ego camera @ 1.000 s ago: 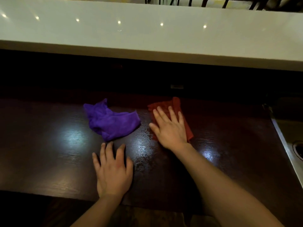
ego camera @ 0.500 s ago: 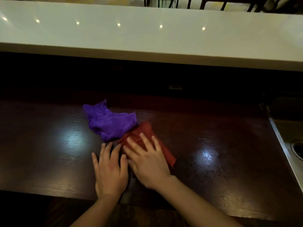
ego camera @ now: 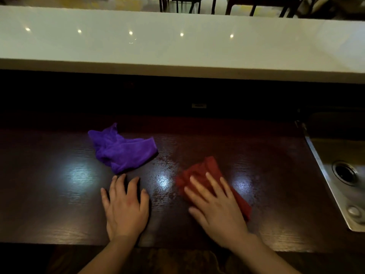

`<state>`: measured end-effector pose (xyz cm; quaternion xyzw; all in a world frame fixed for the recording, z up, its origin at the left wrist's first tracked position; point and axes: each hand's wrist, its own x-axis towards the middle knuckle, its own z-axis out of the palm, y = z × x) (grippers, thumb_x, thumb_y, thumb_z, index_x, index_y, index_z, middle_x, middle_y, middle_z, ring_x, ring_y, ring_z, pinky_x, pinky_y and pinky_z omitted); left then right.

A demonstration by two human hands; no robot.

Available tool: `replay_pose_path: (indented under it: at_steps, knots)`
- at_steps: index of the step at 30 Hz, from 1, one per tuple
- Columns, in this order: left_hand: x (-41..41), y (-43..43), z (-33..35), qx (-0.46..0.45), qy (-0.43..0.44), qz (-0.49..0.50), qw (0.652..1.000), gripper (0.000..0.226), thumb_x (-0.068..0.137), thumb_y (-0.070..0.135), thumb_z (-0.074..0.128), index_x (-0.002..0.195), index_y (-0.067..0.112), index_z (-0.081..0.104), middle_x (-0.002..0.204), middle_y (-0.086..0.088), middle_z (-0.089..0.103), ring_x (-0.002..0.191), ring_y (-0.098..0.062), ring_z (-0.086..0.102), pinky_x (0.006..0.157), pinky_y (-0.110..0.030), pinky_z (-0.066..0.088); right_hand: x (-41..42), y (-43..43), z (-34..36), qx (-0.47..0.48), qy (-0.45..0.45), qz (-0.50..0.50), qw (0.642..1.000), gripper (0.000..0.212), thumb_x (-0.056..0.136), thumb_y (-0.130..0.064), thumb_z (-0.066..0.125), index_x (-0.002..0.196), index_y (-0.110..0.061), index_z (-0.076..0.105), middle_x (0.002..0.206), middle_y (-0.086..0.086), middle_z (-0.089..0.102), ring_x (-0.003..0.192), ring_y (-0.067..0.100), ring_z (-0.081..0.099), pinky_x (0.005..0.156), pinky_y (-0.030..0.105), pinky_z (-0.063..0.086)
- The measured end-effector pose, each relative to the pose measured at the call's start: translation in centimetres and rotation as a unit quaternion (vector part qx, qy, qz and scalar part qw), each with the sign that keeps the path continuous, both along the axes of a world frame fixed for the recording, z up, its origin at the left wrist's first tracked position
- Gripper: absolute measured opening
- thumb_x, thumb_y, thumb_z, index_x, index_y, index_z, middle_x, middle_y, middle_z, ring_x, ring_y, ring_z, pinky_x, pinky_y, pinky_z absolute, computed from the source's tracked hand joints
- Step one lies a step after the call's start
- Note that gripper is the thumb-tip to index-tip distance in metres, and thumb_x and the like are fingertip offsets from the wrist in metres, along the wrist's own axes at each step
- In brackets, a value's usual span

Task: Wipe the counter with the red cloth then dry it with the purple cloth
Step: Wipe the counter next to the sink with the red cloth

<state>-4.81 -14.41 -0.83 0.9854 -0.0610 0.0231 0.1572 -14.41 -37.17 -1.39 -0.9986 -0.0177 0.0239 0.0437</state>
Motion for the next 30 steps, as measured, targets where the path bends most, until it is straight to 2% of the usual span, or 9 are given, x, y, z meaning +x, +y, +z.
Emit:
replay_pose_path:
  at_steps: [3, 8, 12, 14, 17, 20, 23, 26, 30]
  knots:
    - [0.2, 0.2, -0.5, 0.006, -0.007, -0.001, 1.0, 0.052, 0.085, 0.043, 0.037, 0.122, 0.014, 0.061, 0.139, -0.02, 0.049, 0.138, -0.037, 0.037, 0.115, -0.063, 0.019, -4.1, -4.1, -0.4, -0.013, 0.002, 0.015, 1.0, 0.05, 0.098, -0.059, 0.025, 0.148, -0.051, 0.02, 0.161, -0.018, 0.015, 0.15, 0.022, 0.014, 0.119, 0.052, 0.014]
    - [0.3, 0.1, -0.9, 0.014, -0.016, -0.003, 1.0, 0.05, 0.085, 0.043, 0.038, 0.118, 0.013, 0.06, 0.136, -0.021, 0.049, 0.136, -0.04, 0.037, 0.112, -0.066, 0.021, -2.0, -13.1, 0.9, -0.033, 0.035, -0.224, 0.973, 0.053, 0.095, -0.063, 0.007, 0.145, -0.054, 0.021, 0.159, -0.017, 0.024, 0.149, 0.021, 0.018, 0.117, 0.056, 0.015]
    - [0.2, 0.1, -0.9, 0.027, -0.016, -0.006, 1.0, 0.053, 0.084, 0.044, 0.037, 0.119, 0.012, 0.06, 0.137, -0.022, 0.048, 0.136, -0.04, 0.036, 0.112, -0.067, 0.02, 2.5, -13.8, 1.2, -0.003, 0.049, -0.301, 0.952, 0.054, 0.095, -0.065, 0.008, 0.147, -0.052, 0.016, 0.162, -0.018, 0.011, 0.15, 0.026, 0.005, 0.119, 0.056, 0.006]
    - [0.2, 0.1, -1.0, 0.034, -0.012, -0.011, 0.999, 0.055, 0.083, 0.045, 0.037, 0.12, 0.012, 0.059, 0.138, -0.023, 0.047, 0.137, -0.041, 0.035, 0.112, -0.067, 0.02, 1.8, -11.2, 0.7, -0.031, 0.042, -0.261, 0.964, 0.056, 0.095, -0.064, 0.01, 0.148, -0.049, 0.019, 0.162, -0.017, 0.013, 0.15, 0.029, 0.007, 0.118, 0.057, 0.008]
    - [0.2, 0.0, -1.1, 0.044, -0.007, -0.024, 0.999, 0.059, 0.082, 0.049, 0.037, 0.124, 0.012, 0.058, 0.139, -0.024, 0.045, 0.139, -0.041, 0.032, 0.112, -0.068, 0.017, -2.6, -6.4, -0.3, -0.029, 0.012, -0.126, 0.992, 0.053, 0.097, -0.063, 0.018, 0.148, -0.048, 0.022, 0.162, -0.016, 0.016, 0.15, 0.029, 0.012, 0.116, 0.059, 0.014]
    - [0.2, 0.1, -1.2, 0.047, -0.007, -0.05, 0.998, 0.06, 0.082, 0.053, 0.039, 0.128, 0.019, 0.058, 0.143, -0.021, 0.045, 0.14, -0.037, 0.032, 0.112, -0.067, 0.016, -3.7, -7.5, -0.5, -0.027, 0.013, -0.058, 0.998, 0.049, 0.098, -0.062, 0.02, 0.146, -0.054, 0.019, 0.161, -0.019, 0.015, 0.15, 0.024, 0.012, 0.117, 0.057, 0.015]
    - [0.3, 0.3, -1.4, 0.046, -0.008, -0.061, 0.997, 0.058, 0.081, 0.055, 0.041, 0.129, 0.026, 0.057, 0.144, -0.018, 0.044, 0.14, -0.035, 0.031, 0.112, -0.068, 0.016, -1.1, -12.8, -0.1, -0.043, 0.007, -0.182, 0.982, 0.05, 0.095, -0.062, 0.014, 0.145, -0.057, 0.019, 0.161, -0.018, 0.018, 0.149, 0.022, 0.015, 0.116, 0.059, 0.016]
    - [0.3, 0.4, -1.7, 0.047, -0.009, -0.062, 0.997, 0.056, 0.081, 0.055, 0.041, 0.129, 0.028, 0.057, 0.144, -0.017, 0.043, 0.141, -0.034, 0.03, 0.113, -0.068, 0.016, 2.3, -17.3, -0.3, -0.002, 0.018, -0.327, 0.945, 0.051, 0.093, -0.067, 0.008, 0.143, -0.059, 0.013, 0.162, -0.018, 0.012, 0.15, 0.025, 0.007, 0.117, 0.061, 0.007]
    - [0.4, 0.3, -1.8, 0.055, -0.008, -0.055, 0.997, 0.055, 0.083, 0.054, 0.04, 0.13, 0.029, 0.055, 0.145, -0.017, 0.043, 0.142, -0.034, 0.029, 0.113, -0.068, 0.016, 6.6, -17.0, 0.1, 0.037, 0.045, -0.356, 0.933, 0.06, 0.089, -0.071, 0.005, 0.146, -0.053, 0.013, 0.163, -0.017, 0.006, 0.15, 0.03, -0.001, 0.117, 0.061, 0.001]
